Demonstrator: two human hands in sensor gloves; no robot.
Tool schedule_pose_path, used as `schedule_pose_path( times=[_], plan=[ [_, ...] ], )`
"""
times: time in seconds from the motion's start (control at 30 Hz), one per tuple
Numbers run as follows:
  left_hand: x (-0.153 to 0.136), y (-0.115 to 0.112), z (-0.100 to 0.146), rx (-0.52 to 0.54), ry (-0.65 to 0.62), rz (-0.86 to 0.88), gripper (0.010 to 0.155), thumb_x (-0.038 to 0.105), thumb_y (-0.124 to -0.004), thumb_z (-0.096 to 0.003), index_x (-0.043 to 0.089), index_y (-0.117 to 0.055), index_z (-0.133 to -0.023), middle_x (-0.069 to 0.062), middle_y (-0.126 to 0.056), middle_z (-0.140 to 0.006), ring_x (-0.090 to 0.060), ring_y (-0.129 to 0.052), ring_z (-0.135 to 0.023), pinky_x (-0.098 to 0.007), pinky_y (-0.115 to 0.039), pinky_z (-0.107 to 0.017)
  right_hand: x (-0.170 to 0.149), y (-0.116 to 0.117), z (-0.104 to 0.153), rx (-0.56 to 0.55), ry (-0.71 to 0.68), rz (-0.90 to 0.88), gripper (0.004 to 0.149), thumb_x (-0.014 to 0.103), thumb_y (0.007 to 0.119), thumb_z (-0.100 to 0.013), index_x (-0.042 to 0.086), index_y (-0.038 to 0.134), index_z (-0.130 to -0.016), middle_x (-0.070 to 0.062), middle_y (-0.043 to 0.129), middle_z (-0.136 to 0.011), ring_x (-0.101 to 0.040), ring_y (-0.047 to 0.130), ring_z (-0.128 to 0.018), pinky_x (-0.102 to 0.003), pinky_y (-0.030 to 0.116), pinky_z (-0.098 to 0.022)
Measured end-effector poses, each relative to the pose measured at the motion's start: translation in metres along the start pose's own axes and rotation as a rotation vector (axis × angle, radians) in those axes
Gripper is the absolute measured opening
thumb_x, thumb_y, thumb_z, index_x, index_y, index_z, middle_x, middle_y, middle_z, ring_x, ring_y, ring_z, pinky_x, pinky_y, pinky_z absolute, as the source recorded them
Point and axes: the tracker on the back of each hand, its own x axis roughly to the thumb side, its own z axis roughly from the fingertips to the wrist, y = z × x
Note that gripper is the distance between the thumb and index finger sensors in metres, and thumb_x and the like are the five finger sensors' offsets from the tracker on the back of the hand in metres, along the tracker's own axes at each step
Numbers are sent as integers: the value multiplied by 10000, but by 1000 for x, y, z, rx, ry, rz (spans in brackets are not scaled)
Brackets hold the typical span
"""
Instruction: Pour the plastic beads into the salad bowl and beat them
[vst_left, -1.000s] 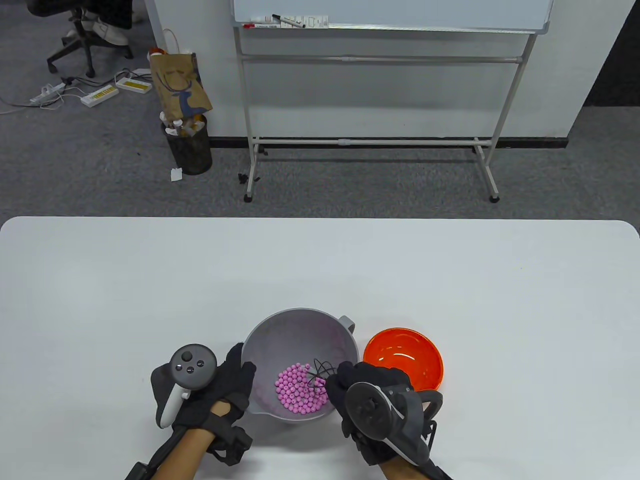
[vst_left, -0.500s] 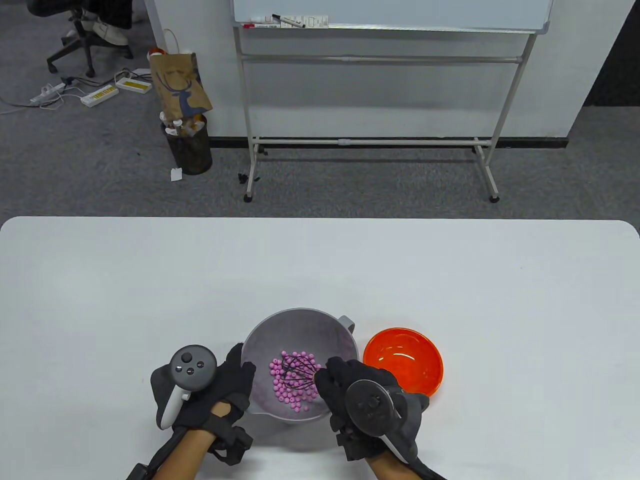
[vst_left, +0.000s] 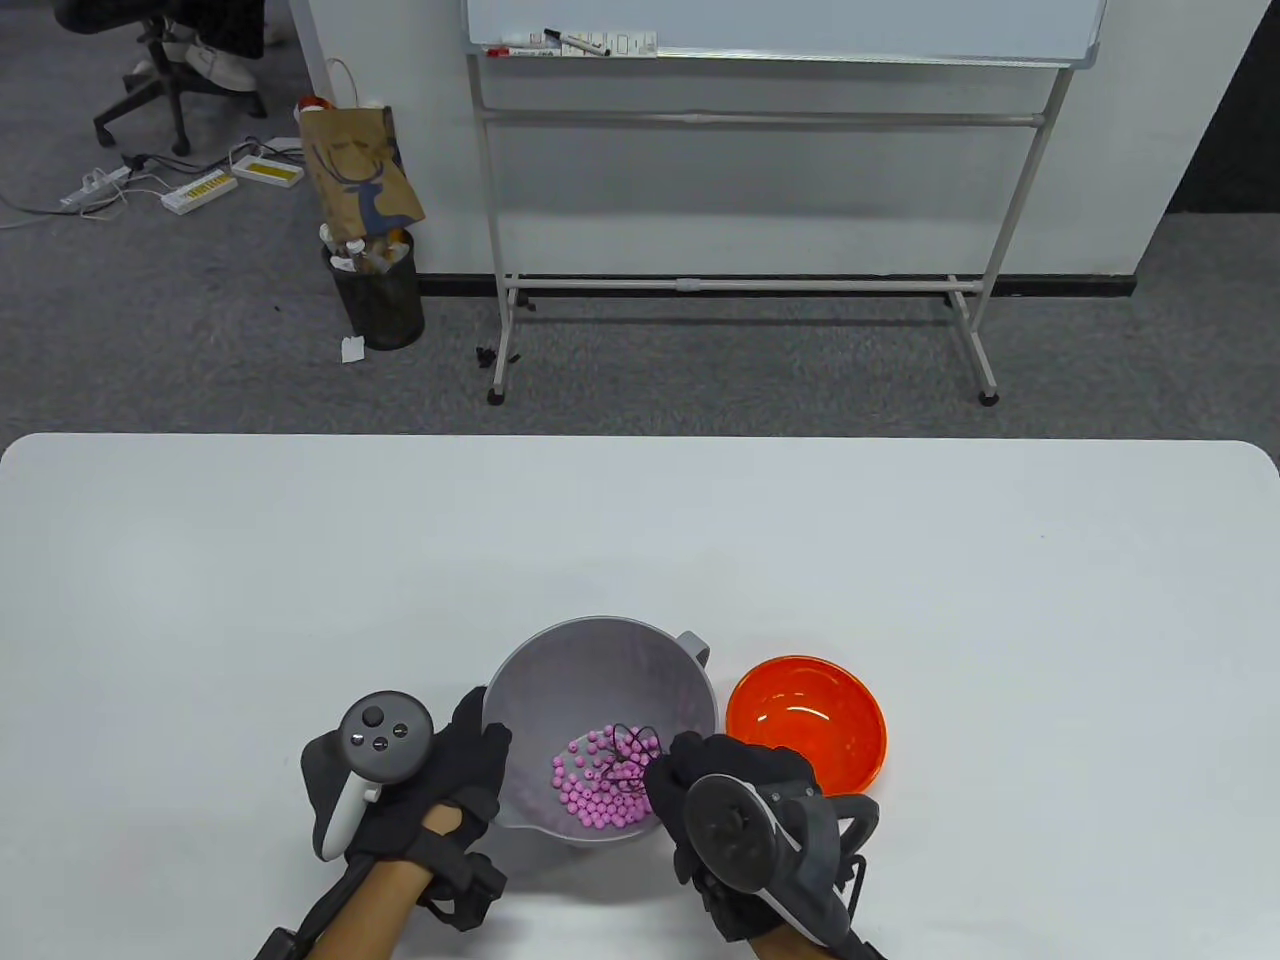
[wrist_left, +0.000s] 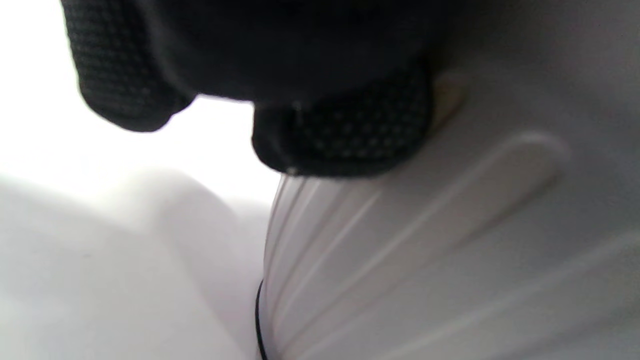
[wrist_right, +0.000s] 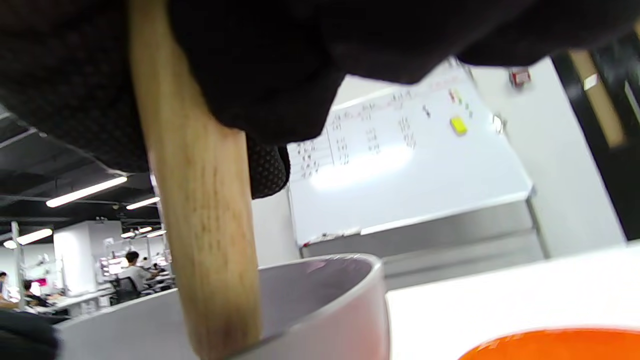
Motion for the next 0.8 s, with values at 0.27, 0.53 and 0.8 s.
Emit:
schedule_pose_path(
  times=[0.27, 0.53, 0.8],
  plan=[
    [0, 0, 0, 2, -1, 0, 621, 469, -628, -514, 106, -610, -1017, 22, -1053, -313, -45, -972, -59, -409, -904, -380, -19, 26, -6, 11, 136, -184, 432, 521, 977, -365, 177, 1027, -622, -23, 1003, -267, -136, 926, -44, -368, 835, -187],
    [-1, 0, 0, 6, -6, 7, 623, 474, -628, -512, 106, -615, -1015, 22, -1054, -309, -46, -972, -56, -410, -904, -379, -14, 27, -6, -114, 85, 24, 437, 531, 976, -358, 190, 1027, -626, -18, 1009, -277, -144, 931, -53, -376, 834, -201],
    [-1, 0, 0, 3, -3, 7, 624, 478, -624, -514, 108, -612, -1017, 23, -1054, -314, -46, -973, -60, -411, -903, -381, -8, 10, 0, -164, 26, 143, 427, 530, 990, -343, 189, 1044, -594, -21, 1009, -247, -148, 924, -33, -381, 835, -199]
  ],
)
